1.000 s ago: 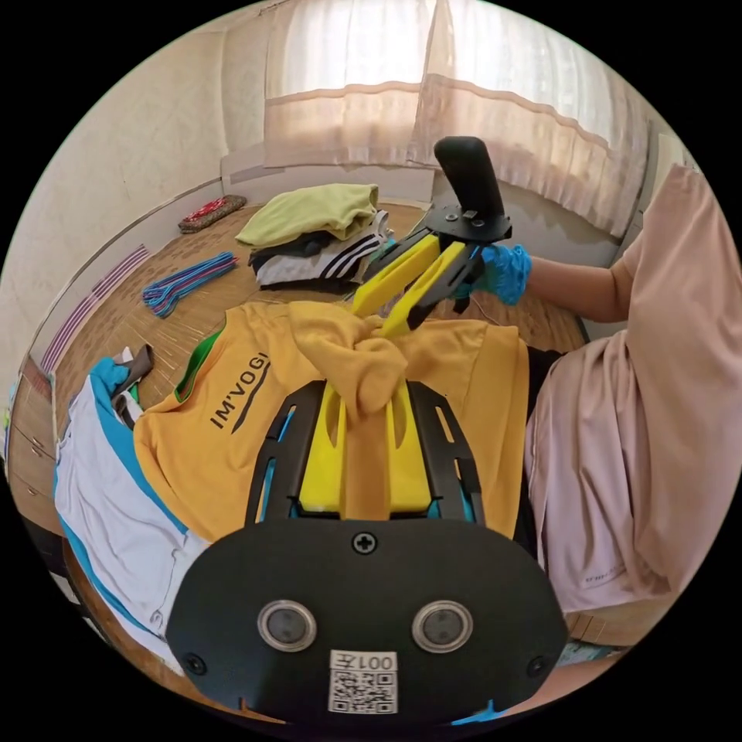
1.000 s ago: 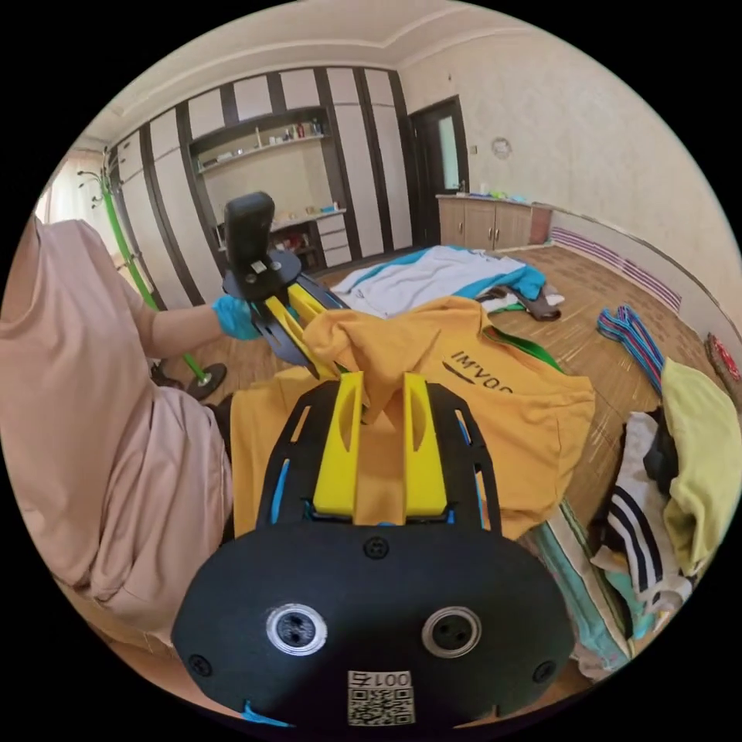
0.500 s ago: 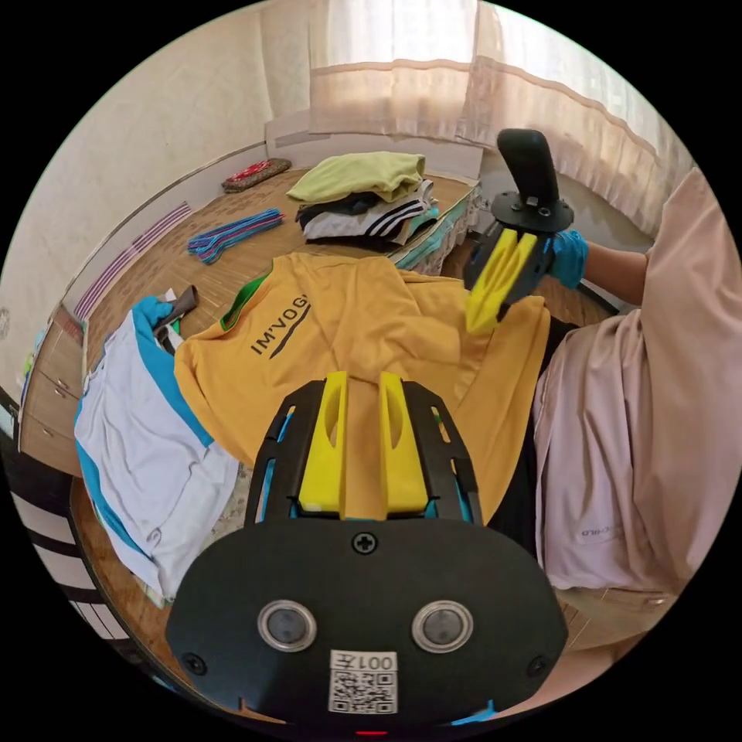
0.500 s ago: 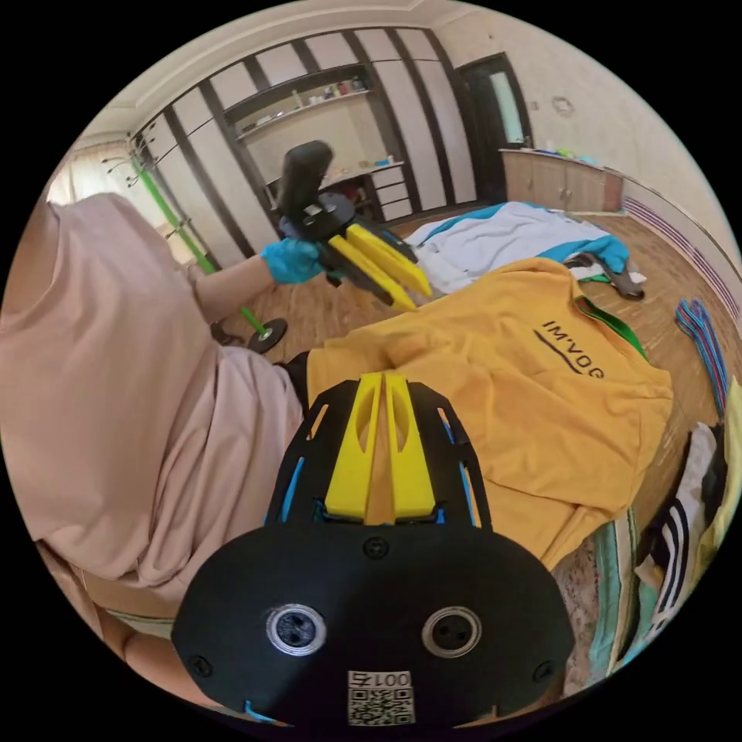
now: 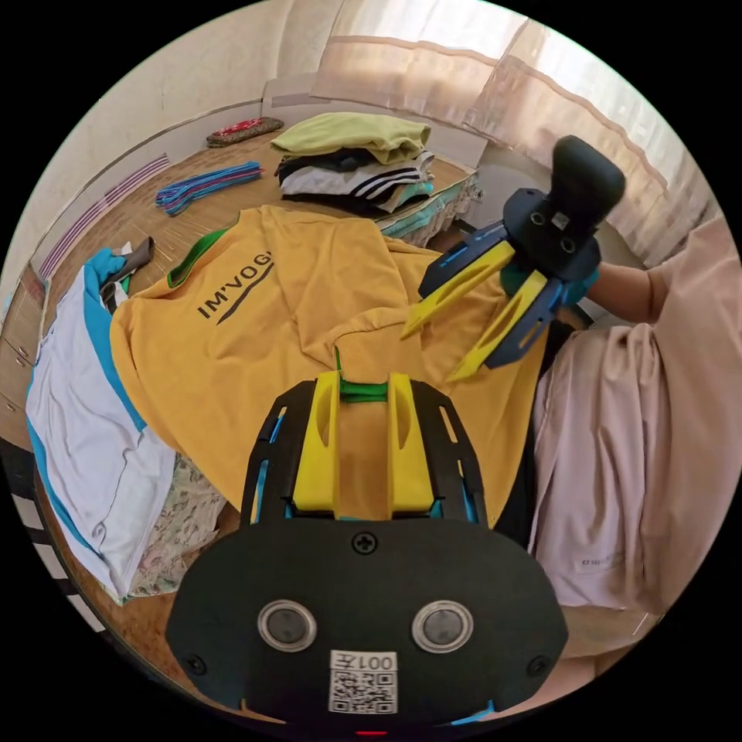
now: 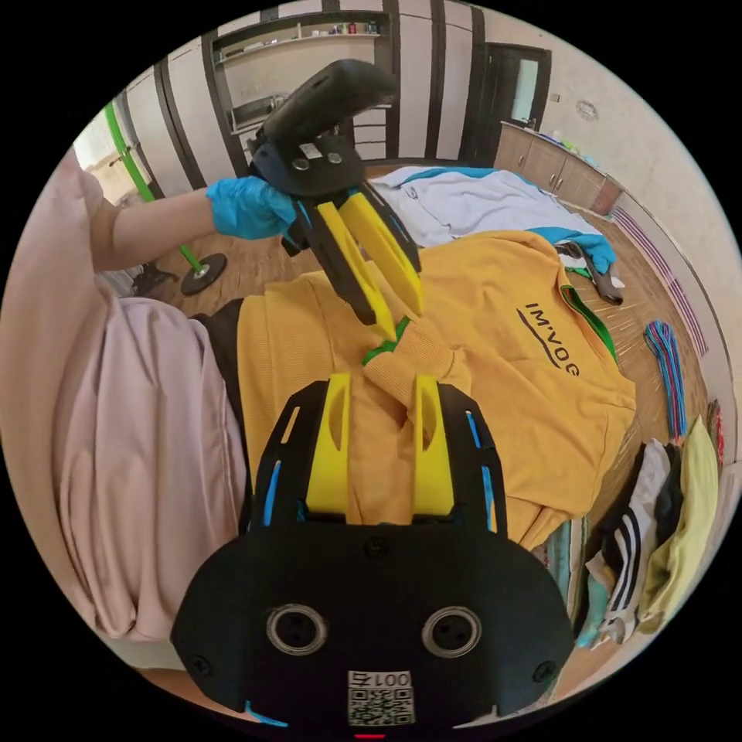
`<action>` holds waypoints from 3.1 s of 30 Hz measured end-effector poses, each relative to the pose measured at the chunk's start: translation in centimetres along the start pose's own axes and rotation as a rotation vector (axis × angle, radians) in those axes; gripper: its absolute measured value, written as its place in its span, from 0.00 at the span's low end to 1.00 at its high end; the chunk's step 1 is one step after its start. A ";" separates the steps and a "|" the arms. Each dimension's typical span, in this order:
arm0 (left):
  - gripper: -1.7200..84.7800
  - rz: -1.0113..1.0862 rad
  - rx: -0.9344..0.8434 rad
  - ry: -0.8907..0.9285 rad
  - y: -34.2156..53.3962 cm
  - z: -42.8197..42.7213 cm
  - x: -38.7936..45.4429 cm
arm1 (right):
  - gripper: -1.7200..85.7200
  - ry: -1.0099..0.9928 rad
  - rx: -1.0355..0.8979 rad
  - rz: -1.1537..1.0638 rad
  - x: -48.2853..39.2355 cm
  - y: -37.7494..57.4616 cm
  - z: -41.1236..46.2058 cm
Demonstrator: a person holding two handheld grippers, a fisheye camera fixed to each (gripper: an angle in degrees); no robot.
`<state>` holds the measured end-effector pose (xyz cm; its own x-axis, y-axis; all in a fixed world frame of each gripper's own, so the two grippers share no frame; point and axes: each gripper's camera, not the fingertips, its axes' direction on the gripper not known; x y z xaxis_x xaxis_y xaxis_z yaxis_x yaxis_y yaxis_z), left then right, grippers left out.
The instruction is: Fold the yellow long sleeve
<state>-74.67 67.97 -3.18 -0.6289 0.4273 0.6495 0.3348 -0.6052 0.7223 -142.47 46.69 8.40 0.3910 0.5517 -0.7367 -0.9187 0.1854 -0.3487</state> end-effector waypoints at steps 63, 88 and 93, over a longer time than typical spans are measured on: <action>0.06 -0.105 0.046 -0.010 -28.7 3.3 -16.5 | 0.12 0.314 0.118 0.563 19.6 17.6 -1.5; 0.00 -0.171 0.025 -0.092 -44.7 10.4 -22.0 | 0.05 0.447 0.118 0.421 21.2 20.1 -2.1; 0.00 -0.116 0.069 -0.078 -49.0 9.5 -22.0 | 0.04 0.611 0.130 0.491 21.2 20.5 -4.1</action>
<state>-70.59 94.63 -50.62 -0.6110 0.5438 0.5752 0.3120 -0.5024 0.8064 -152.77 58.82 -16.70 -0.1342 0.0579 -0.9893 -0.9783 0.1512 0.1416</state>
